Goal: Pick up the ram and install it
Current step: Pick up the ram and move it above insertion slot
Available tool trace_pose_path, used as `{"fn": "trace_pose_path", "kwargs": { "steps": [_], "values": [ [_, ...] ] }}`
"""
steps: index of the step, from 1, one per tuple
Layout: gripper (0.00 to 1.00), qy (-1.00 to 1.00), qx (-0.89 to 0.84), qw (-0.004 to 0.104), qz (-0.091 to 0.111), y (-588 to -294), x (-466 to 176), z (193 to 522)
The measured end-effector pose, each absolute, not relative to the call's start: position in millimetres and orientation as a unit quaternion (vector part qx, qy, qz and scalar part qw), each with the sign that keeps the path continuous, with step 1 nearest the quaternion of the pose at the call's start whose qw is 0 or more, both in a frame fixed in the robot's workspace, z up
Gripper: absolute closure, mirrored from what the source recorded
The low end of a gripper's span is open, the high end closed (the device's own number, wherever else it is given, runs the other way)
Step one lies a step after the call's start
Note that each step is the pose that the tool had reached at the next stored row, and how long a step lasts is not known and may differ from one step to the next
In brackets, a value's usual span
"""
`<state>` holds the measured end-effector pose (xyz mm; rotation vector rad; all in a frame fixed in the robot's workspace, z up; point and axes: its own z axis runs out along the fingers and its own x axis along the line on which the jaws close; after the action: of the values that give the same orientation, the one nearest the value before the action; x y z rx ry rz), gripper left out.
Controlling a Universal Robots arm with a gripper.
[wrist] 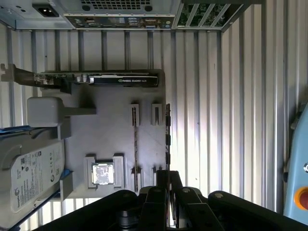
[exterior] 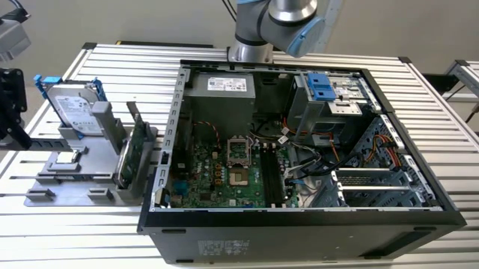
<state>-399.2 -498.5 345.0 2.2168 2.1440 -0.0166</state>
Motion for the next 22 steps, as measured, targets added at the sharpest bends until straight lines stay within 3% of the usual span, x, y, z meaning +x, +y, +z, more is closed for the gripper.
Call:
{"fn": "trace_pose_path", "kwargs": {
  "steps": [22],
  "values": [
    [1.00, 0.695, 0.718, 0.029, -0.005, -498.5, -399.2, 357.3]
  ]
}}
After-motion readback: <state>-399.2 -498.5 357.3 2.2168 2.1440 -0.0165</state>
